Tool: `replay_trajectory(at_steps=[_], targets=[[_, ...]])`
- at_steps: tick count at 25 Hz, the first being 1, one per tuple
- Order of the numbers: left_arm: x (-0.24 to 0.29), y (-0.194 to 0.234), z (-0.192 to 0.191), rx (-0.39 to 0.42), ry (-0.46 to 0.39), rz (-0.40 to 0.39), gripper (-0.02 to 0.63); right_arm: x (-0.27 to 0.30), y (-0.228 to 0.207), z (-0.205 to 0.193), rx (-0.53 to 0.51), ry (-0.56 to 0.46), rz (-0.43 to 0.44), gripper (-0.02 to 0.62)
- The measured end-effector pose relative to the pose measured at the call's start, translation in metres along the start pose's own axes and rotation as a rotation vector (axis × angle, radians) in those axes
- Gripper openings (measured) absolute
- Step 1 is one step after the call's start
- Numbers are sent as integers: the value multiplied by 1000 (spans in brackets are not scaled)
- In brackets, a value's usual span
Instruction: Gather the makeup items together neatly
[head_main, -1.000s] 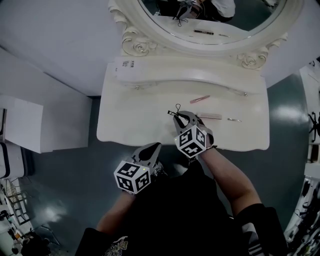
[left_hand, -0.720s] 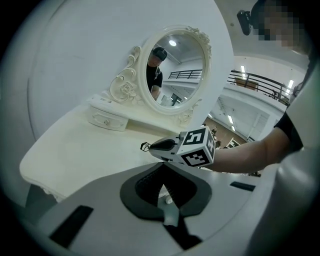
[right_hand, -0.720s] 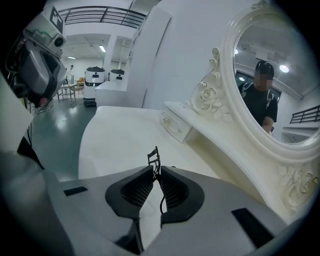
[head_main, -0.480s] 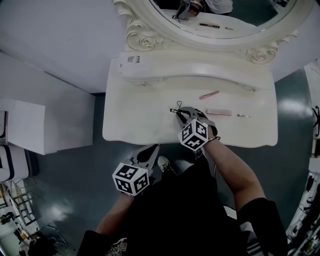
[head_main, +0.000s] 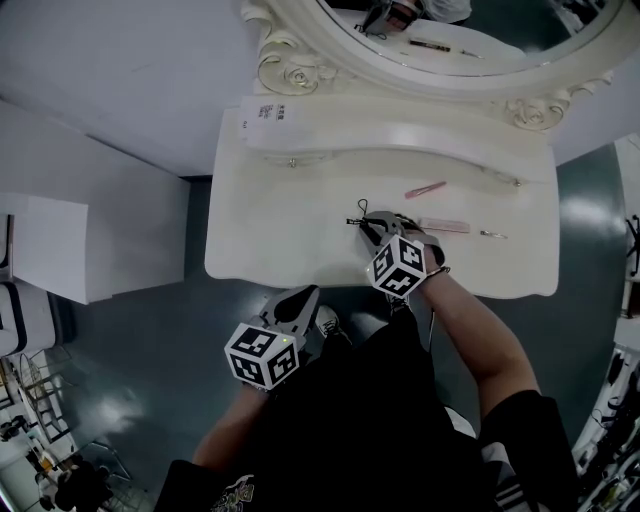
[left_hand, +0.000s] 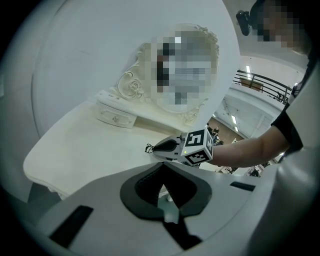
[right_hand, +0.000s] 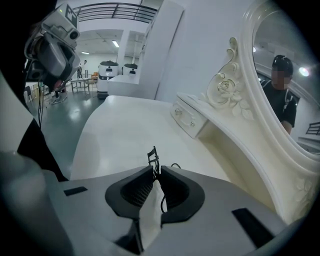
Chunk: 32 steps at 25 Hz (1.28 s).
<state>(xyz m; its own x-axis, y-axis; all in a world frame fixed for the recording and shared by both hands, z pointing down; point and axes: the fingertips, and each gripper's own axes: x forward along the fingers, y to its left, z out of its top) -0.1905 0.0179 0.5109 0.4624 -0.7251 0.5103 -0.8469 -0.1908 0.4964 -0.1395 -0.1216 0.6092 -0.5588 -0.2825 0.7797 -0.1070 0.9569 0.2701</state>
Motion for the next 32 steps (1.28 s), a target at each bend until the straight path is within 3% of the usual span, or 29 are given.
replay_trajectory(at_steps=[15, 17, 24, 26, 28, 32], targets=[[8, -6, -1, 11, 9, -3, 8, 6, 2, -4, -8, 5, 22, 71], [7, -8, -1, 15, 8, -4, 8, 4, 4, -4, -2, 2, 33, 102], [3, -13, -1, 27, -5, -17, 8, -32, 0, 18, 18, -97, -9, 132], [2, -16, -1, 31, -13, -25, 8, -52, -1, 26, 81, -148, -29, 115], [0, -19, 1, 38, -20, -36, 8, -75, 1, 32, 203, -206, -34, 39], [-2, -27, 5, 57, -36, -65, 8, -112, 10, 34, 491, -318, -20, 29]])
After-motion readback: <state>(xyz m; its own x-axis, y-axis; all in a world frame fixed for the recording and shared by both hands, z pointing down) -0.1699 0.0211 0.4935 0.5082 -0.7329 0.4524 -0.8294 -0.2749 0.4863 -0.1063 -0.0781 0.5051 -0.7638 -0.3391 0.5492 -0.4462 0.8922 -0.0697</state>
